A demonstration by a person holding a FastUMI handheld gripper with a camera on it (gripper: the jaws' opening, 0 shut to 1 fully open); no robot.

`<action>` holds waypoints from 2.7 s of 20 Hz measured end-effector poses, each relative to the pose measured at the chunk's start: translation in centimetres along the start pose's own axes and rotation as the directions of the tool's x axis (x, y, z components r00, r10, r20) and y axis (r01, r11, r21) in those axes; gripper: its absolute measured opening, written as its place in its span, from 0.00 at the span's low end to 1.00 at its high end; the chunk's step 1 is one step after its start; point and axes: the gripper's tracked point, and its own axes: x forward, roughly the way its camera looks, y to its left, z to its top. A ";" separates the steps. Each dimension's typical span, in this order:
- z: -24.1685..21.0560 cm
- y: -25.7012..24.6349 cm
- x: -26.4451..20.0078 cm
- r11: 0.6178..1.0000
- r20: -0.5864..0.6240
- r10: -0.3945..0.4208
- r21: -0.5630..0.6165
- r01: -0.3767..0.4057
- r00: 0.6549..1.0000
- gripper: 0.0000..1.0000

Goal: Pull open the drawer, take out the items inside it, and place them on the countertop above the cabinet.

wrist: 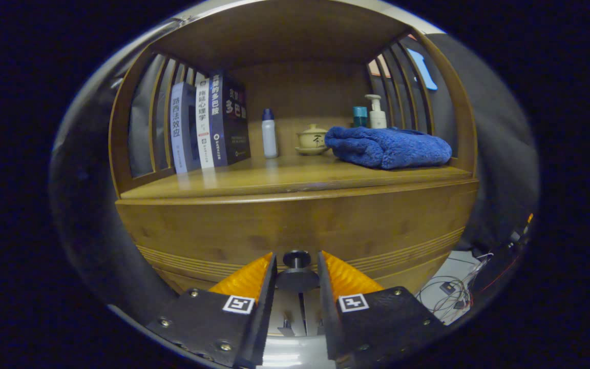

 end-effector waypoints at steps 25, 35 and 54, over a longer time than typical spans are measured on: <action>-3.1 -0.2 -9.8 0.999 -0.044 -0.022 0.031 0.024 0.999 0.27; -5.5 -0.3 -14.8 0.999 -0.079 -0.029 0.041 0.032 0.996 0.27; -5.5 -0.1 -15.3 0.996 -0.083 -0.045 0.067 0.051 0.995 0.32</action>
